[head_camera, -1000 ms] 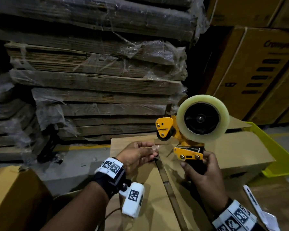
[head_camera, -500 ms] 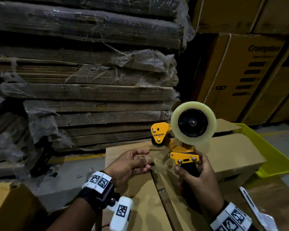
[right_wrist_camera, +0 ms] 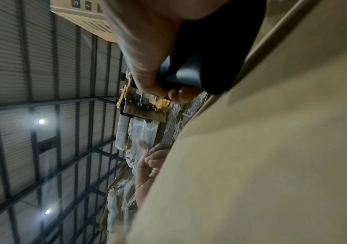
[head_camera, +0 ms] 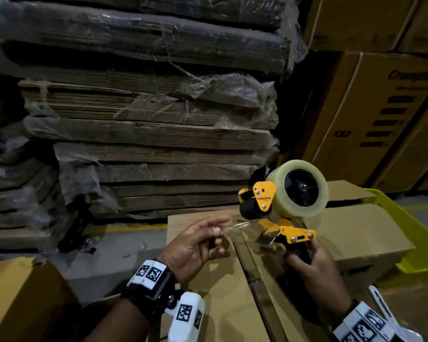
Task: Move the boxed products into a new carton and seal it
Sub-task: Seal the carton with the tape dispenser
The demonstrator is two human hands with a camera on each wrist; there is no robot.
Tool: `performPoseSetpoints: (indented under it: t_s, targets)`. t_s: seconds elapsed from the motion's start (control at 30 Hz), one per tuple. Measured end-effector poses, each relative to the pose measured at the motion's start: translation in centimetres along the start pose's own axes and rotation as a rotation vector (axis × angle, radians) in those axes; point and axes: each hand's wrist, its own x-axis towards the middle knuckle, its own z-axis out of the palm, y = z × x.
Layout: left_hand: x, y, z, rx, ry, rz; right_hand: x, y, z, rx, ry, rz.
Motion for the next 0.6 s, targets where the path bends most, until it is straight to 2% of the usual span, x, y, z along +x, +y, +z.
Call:
performPoseSetpoints:
  t_s: [0.1,0.3,0.4,0.5,0.6]
  targets:
    - [-0.4,0.2,-0.4,-0.009,-0.012,-0.003,0.1,0.2,0.2,-0.07,-0.005,0.006]
    - [-0.8,0.1,-2.0,0.07,-0.18,-0.021,0.2,0.4,0.4,-0.084,0.001,0.08]
    - [-0.8,-0.6,-1.0,0.17,-0.1,0.036,0.1,0.3,0.3,-0.056,0.019,0.116]
    - [-0.3,-1.5,0.4,0.142,0.03,0.127,0.0,0.4,0.2,-0.063,0.007,0.132]
    - [0.4,-1.9,0.9,0.114,0.053,0.227,-0.3,0.3,0.3,-0.069,0.016,0.121]
